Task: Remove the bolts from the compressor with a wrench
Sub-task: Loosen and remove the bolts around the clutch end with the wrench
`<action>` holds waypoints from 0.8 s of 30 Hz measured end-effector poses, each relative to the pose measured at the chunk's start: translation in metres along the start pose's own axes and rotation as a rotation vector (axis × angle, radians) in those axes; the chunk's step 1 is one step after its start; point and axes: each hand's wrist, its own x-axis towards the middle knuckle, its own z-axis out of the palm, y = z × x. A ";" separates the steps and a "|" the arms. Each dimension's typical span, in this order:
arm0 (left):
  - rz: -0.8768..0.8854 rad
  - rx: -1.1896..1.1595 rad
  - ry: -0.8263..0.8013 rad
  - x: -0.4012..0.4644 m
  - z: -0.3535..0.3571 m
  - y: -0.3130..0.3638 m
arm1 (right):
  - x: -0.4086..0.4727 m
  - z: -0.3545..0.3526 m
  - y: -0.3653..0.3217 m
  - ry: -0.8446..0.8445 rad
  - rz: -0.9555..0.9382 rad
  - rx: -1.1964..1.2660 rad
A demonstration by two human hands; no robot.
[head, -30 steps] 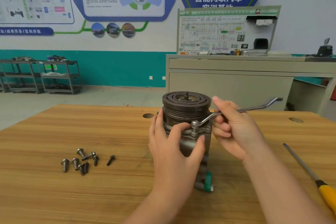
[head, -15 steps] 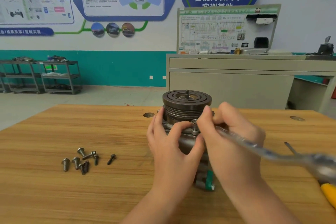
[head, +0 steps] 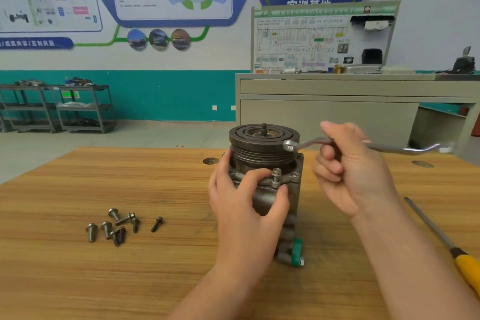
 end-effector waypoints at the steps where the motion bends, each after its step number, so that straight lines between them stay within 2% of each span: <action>1: -0.001 -0.003 -0.003 0.000 0.000 0.000 | -0.003 0.002 -0.003 -0.018 -0.115 -0.080; 3: -0.002 -0.008 -0.003 0.000 0.000 -0.001 | -0.012 0.007 -0.003 -0.015 -0.321 -0.351; 6: -0.014 -0.005 -0.011 0.000 0.001 -0.002 | -0.025 0.012 0.005 0.039 -0.523 -0.739; 13: -0.056 -0.059 -0.072 0.002 -0.005 0.006 | -0.054 0.034 0.026 -0.035 -0.988 -1.171; 15: -0.117 -0.102 -0.145 0.007 -0.006 0.014 | -0.058 0.035 0.030 -0.056 -1.006 -1.208; 17: -0.192 -0.171 -0.221 0.010 -0.006 0.017 | -0.056 0.033 0.026 -0.006 -0.910 -1.188; 20: -0.021 -0.059 -0.038 0.003 -0.005 0.007 | -0.043 0.024 0.012 0.041 -0.675 -1.051; 21: -0.019 -0.057 -0.035 0.003 -0.006 0.004 | -0.041 0.022 0.009 0.041 -0.634 -1.037; 24: -0.056 -0.081 -0.034 0.001 -0.006 0.002 | -0.048 0.027 0.013 -0.015 -0.733 -1.126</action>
